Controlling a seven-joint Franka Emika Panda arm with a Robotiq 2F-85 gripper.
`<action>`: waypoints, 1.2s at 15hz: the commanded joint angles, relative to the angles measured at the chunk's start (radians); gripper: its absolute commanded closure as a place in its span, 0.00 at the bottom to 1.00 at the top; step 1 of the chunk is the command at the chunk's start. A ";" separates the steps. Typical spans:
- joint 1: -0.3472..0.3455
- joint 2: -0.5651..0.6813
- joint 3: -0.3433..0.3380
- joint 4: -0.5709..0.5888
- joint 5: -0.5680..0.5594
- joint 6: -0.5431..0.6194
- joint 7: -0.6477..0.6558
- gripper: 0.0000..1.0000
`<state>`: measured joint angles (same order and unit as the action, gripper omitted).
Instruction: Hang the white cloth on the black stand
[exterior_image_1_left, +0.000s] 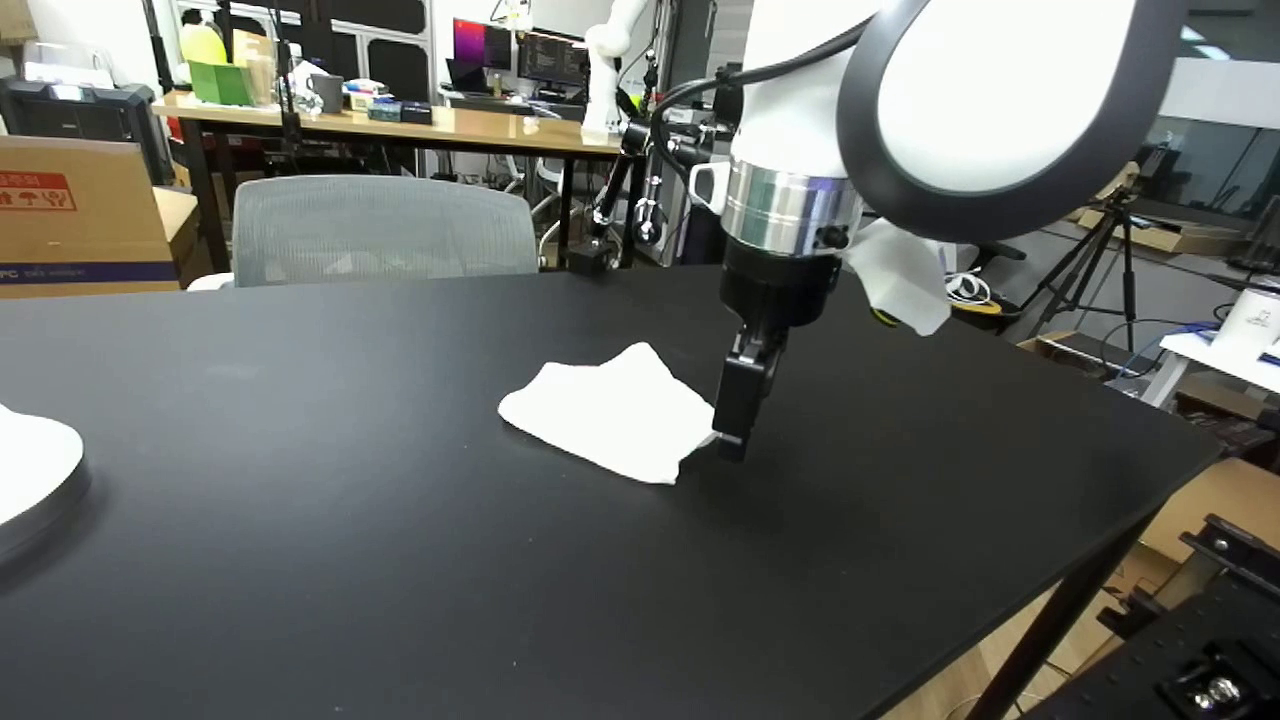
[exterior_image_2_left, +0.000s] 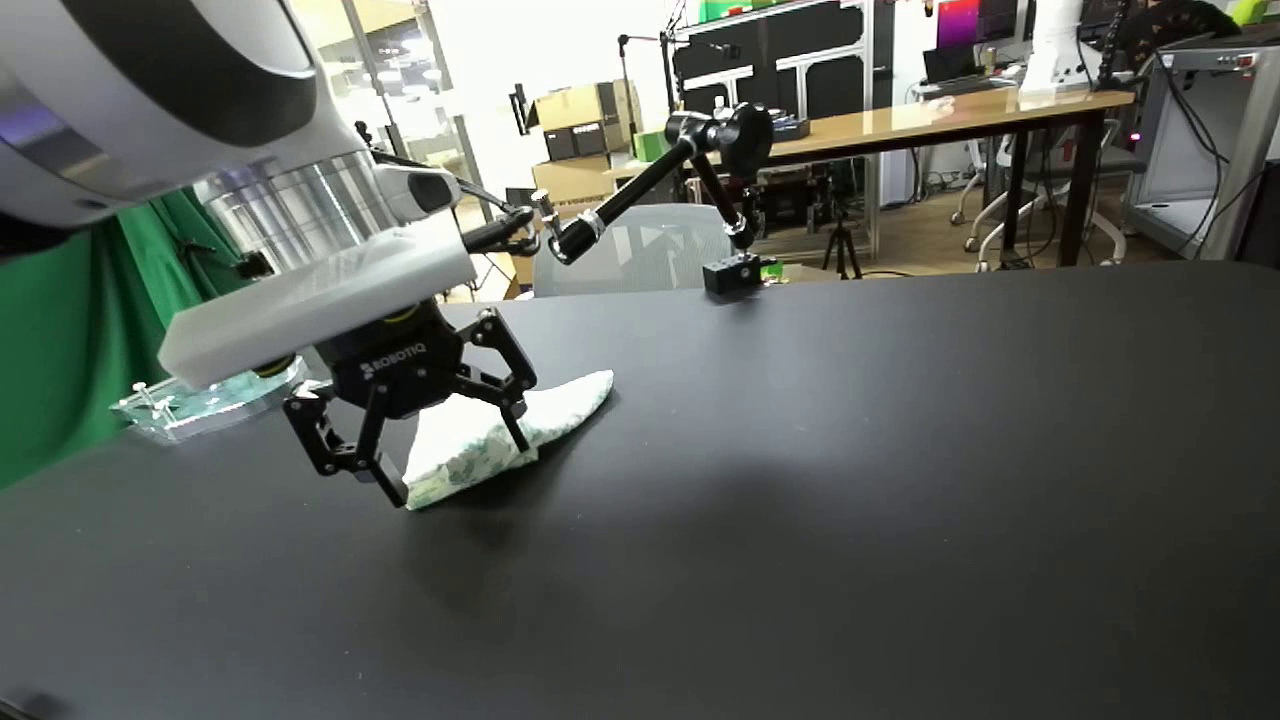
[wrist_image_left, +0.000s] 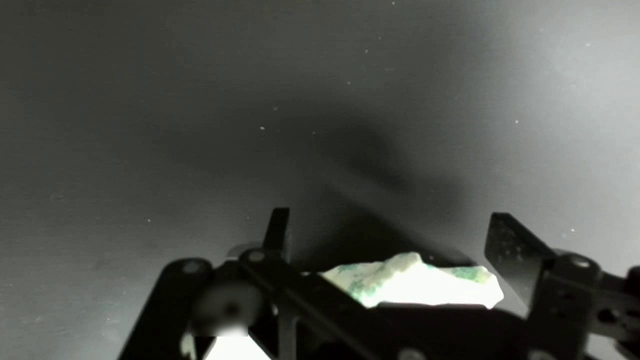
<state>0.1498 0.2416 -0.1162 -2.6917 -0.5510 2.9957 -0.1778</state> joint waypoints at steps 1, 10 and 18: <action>0.055 0.052 -0.030 0.040 -0.020 0.045 0.072 0.00; 0.066 0.066 0.007 0.045 0.054 0.084 0.048 0.69; 0.034 -0.019 0.086 0.070 0.126 0.059 0.006 1.00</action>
<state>0.1985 0.2866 -0.0515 -2.6355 -0.4367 3.0852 -0.1587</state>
